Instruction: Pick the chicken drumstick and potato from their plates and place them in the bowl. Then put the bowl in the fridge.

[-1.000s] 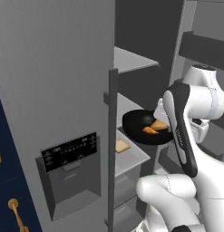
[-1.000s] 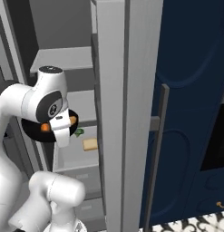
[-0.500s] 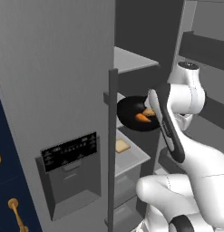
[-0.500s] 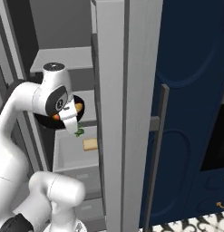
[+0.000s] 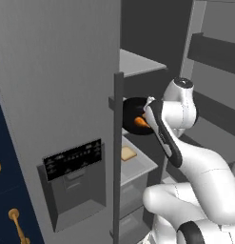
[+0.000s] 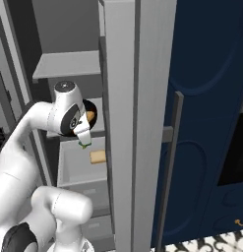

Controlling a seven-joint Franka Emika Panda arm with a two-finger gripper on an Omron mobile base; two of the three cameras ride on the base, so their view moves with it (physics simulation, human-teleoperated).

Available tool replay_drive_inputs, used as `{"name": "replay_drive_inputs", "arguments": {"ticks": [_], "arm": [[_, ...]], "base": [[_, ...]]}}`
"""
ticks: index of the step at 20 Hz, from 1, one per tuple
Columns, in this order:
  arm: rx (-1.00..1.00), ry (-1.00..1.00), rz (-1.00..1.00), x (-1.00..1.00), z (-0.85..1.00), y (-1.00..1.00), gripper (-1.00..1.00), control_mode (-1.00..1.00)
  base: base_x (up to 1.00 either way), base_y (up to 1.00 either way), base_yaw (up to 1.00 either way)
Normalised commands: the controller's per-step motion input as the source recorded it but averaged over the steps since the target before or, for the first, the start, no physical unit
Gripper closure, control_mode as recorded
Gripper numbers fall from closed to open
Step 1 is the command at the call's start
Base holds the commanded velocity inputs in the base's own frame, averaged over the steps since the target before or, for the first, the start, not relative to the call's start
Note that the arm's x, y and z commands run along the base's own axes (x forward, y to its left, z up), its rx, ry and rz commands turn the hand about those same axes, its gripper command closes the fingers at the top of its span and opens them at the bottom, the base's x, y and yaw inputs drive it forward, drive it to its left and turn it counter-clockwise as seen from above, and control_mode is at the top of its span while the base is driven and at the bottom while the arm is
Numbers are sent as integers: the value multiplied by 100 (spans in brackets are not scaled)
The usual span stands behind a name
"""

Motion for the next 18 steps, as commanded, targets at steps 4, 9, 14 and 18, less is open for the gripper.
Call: {"name": "replay_drive_inputs", "arguments": {"ticks": [4,9,14,18], "arm": [[0,0,0,70,-9,1,100,-100],[-3,0,-1,80,-9,27,100,-100],[0,1,0,72,-36,15,100,-100],[0,1,0,61,-42,8,100,-100]], "base": [[0,0,0],[0,0,0],[0,0,0],[0,0,0]]}}
